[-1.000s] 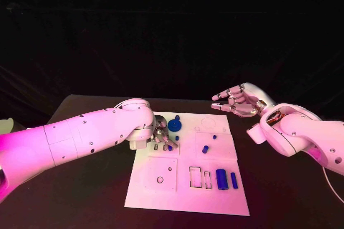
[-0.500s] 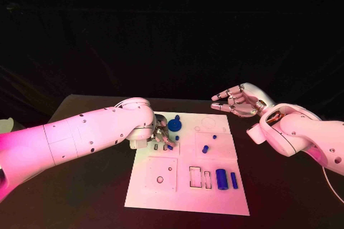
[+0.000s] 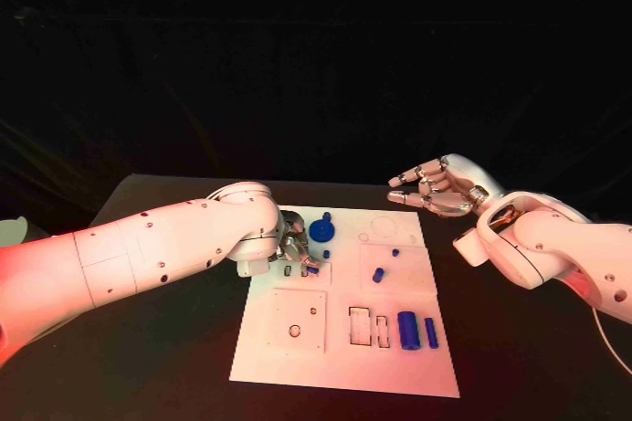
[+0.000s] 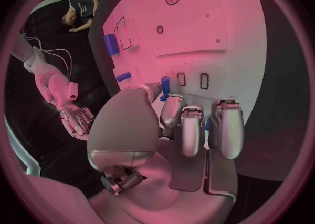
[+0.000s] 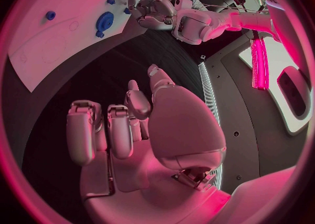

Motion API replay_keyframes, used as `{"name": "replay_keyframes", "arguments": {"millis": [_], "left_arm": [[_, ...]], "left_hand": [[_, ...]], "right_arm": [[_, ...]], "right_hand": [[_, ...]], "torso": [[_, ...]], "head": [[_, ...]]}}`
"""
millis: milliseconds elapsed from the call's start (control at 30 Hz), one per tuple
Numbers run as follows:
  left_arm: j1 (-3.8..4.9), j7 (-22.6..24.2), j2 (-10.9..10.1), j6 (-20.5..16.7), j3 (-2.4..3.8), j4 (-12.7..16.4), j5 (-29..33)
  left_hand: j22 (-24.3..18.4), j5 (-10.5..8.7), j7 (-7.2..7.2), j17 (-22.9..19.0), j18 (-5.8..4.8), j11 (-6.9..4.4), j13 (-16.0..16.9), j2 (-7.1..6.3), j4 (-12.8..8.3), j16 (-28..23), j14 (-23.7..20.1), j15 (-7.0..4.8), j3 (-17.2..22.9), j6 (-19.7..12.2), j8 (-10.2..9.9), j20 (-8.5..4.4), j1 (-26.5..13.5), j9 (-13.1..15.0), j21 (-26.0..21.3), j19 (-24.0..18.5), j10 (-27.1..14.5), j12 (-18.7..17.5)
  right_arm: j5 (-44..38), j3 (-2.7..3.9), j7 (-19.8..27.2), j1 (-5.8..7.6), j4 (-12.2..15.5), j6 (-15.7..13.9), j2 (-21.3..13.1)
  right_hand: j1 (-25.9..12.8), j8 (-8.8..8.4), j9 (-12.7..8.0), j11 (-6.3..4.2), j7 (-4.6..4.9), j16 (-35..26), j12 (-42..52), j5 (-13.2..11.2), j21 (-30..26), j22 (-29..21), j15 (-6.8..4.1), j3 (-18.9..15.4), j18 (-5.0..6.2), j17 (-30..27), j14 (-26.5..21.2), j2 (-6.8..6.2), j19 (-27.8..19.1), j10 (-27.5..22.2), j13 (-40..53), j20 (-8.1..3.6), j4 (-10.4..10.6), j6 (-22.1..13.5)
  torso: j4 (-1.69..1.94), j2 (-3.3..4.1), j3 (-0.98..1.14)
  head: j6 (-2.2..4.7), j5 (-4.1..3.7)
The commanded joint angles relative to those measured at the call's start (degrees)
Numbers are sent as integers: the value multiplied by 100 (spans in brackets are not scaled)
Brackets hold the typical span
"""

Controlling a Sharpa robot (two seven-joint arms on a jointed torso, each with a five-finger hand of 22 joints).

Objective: Assemble the parts on the task board

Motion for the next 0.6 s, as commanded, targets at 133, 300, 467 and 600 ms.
{"name": "replay_keyframes", "arguments": {"millis": [133,300,467,600], "left_arm": [[-9,-135,-113,-537,4,133,69],[-27,-122,-196,-559,4,174,7],[-51,-161,-220,-424,-1,148,-95],[-70,-190,-221,-249,-10,111,-151]], "left_hand": [[1026,15,-33,1506,-51,24,16,-53,-965,18,605,28,1017,57,27,6,-100,30,-18,398,35,4],[1031,17,-35,1506,-52,21,15,-84,-1017,18,605,26,1074,67,27,4,-127,40,-15,401,43,2],[1033,16,-36,1506,-52,20,13,-96,-1041,18,605,25,1098,72,24,3,-137,42,-15,402,46,0],[1031,17,-35,1506,-52,20,4,-108,-1071,18,605,25,1127,76,19,2,-146,44,-17,401,45,-10]], "right_arm": [[-92,-6,-23,-7,-9,43,12],[-94,-9,-22,-10,-12,43,12],[-95,-11,-20,-11,-11,45,13],[-95,-11,-19,-12,-13,43,15]], "right_hand": [[4,24,8,-13,11,-18,-35,31,-36,-12,-27,-19,-31,919,455,41,-8,-42,-5,-42,-9,21],[5,22,8,-13,12,-16,-40,45,-36,-10,-27,-23,-31,923,456,44,-7,-45,-10,-43,-10,18],[3,21,8,-12,12,-19,-42,57,-37,-12,-26,-26,-31,920,455,47,-8,-46,-13,-43,-9,16],[3,21,8,-12,12,-19,-42,57,-37,-12,-26,-26,-31,920,455,47,-8,-46,-13,-43,-9,16]], "torso": [[2,7,-8],[3,6,-9],[-1,5,-12],[-4,8,-16]], "head": [[-3,22],[-10,30],[-27,40],[-28,45]]}}
